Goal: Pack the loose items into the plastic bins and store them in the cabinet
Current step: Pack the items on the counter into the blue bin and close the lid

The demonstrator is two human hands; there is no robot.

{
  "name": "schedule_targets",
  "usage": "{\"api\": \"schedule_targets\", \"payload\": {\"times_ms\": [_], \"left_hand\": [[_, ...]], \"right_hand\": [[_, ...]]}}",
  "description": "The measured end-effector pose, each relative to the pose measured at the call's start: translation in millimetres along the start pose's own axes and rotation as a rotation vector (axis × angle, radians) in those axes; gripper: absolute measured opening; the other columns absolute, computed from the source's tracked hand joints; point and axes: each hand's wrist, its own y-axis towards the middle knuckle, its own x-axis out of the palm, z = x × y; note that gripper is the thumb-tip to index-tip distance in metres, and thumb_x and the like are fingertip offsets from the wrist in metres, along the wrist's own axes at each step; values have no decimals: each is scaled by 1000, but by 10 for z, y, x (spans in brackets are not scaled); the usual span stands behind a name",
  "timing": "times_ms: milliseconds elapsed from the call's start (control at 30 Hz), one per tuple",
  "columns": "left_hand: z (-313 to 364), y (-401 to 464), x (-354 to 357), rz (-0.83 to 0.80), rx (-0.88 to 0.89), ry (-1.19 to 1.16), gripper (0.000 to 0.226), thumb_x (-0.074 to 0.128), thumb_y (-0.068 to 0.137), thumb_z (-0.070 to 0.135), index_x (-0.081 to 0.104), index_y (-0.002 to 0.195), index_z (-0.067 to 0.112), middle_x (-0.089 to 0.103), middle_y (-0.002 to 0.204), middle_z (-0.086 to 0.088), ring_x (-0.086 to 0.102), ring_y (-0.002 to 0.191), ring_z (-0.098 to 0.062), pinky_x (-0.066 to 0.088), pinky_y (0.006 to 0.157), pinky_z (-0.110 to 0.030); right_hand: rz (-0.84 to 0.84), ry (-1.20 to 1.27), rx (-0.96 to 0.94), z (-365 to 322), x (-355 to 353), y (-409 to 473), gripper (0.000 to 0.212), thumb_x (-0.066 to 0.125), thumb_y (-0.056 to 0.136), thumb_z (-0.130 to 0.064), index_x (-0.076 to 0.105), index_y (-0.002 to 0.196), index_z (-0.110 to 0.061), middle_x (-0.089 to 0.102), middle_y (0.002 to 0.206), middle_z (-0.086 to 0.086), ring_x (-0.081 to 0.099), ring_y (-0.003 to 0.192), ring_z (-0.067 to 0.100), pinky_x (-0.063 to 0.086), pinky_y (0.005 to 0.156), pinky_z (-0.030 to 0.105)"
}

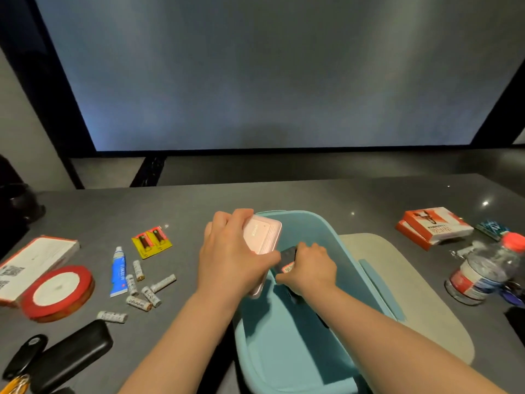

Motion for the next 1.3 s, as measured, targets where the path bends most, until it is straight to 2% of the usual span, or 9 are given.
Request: {"api": "schedule_targets", "payload": {"times_ms": [233, 333, 467, 533, 600, 867, 1033, 1133, 1300], "left_hand": [[-38, 15, 107, -47, -38, -12, 73, 75, 50, 45, 47, 117, 40, 38, 101, 14, 42, 102, -12, 37, 74, -27], [-14, 36, 132, -65, -31, -11, 74, 75, 50, 49, 47, 118, 40, 38, 99, 14, 42, 101, -13, 36, 72, -27], [90, 68, 153, -71, -2, -49, 74, 72, 48, 51, 47, 117, 41, 39, 98, 14, 43, 102, -12, 34, 72, -25], [168, 72, 168, -93, 1, -64, 76, 69, 46, 55, 46, 117, 42, 40, 99, 14, 42, 102, -10, 35, 72, -25], [248, 65, 199, -117, -2, -54, 76, 70, 48, 54, 45, 118, 42, 41, 103, 14, 42, 104, -10, 37, 74, -25], [233, -9, 180, -335, -145, -268, 82, 77, 65, 51, 40, 136, 31, 50, 128, 9, 54, 108, -11, 49, 94, -37], [156, -131, 177, -496, -403, -622, 48, 74, 79, 27, 53, 121, 15, 71, 98, -4, 71, 77, -17, 58, 58, -33], [179, -136, 252, -410, -450, -693, 42, 74, 79, 22, 54, 114, 14, 71, 91, -6, 70, 69, -16, 54, 49, -28], [207, -188, 377, -281, -266, -331, 36, 69, 76, 34, 49, 106, 29, 56, 80, 13, 58, 65, -1, 46, 51, -21]], "right_hand": [[-120, 38, 60, 65, 115, 72, 69, 76, 65, -52, 42, 114, -16, 51, 119, 8, 46, 115, 26, 40, 70, 32], [-220, 60, 82, 39, -29, 83, 59, 59, 82, -53, 44, 123, -13, 51, 126, 10, 45, 121, 29, 43, 81, 36], [-72, 812, 45, 29, -499, -33, 34, 40, 98, -41, 62, 103, -15, 65, 101, 3, 60, 105, 25, 45, 77, 31], [-217, 1296, 106, 25, -729, -203, 36, 44, 97, -43, 66, 84, -18, 71, 75, -4, 69, 73, 14, 50, 59, 25], [-328, 1433, 106, 39, -817, -341, 29, 53, 94, -39, 70, 84, -18, 72, 70, -4, 66, 55, 8, 49, 46, 20], [-236, 1301, 135, 193, -852, -231, 13, 58, 91, -13, 68, 97, -6, 68, 77, 7, 60, 52, 12, 47, 45, 21], [-254, 1236, 168, 192, -885, -130, 14, 58, 90, -13, 67, 98, -5, 69, 80, 7, 64, 56, 12, 51, 47, 24], [-150, 846, 49, 89, -857, -82, 18, 65, 80, -29, 67, 83, -12, 70, 84, 7, 67, 73, 20, 59, 66, 35], [-175, 439, 26, -95, -813, -27, 57, 73, 55, -66, 59, 72, -14, 60, 69, 1, 56, 61, 16, 40, 48, 27]]}}
